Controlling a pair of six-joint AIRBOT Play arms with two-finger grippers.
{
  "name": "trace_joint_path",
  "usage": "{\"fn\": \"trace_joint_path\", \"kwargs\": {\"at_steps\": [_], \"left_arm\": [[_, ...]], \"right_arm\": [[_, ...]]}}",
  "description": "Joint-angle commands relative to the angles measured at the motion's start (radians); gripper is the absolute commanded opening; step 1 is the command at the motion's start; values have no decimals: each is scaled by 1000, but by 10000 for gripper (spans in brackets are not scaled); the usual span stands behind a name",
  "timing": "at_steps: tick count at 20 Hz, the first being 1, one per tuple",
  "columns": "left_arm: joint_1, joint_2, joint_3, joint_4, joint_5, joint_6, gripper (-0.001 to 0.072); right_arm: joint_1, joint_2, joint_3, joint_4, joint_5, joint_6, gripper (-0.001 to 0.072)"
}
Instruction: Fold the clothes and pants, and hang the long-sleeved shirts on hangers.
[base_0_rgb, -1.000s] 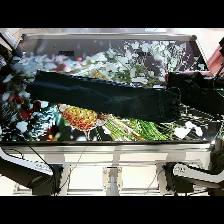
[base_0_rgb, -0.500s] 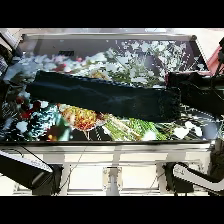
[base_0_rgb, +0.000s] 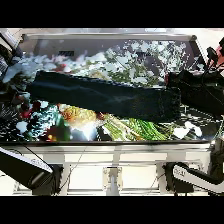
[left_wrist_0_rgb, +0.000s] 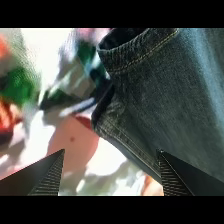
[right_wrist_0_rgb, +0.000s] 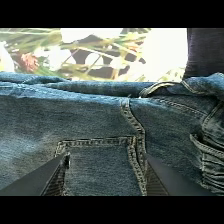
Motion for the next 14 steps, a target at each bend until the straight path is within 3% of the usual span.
{"fn": "trace_joint_path", "kwargs": {"at_steps": [1, 9, 10, 12, 13, 14], "left_arm": [[-31, -18, 1, 8, 54, 13, 642], [-109, -83, 1, 7, 125, 18, 640], [-119, -88, 1, 5, 136, 18, 608], [-129, -90, 1, 4, 147, 17, 484], [-127, -88, 1, 4, 143, 17, 299], [-121, -82, 1, 4, 127, 18, 44]], "right_arm": [[8, 0, 0, -2, -3, 13, 531], [8, 0, 0, -2, -3, 15, 531], [8, 0, 0, -2, -3, 15, 531], [8, 0, 0, -2, -3, 15, 531], [8, 0, 0, -2, -3, 15, 531], [8, 0, 0, -1, -2, 15, 530]]}}
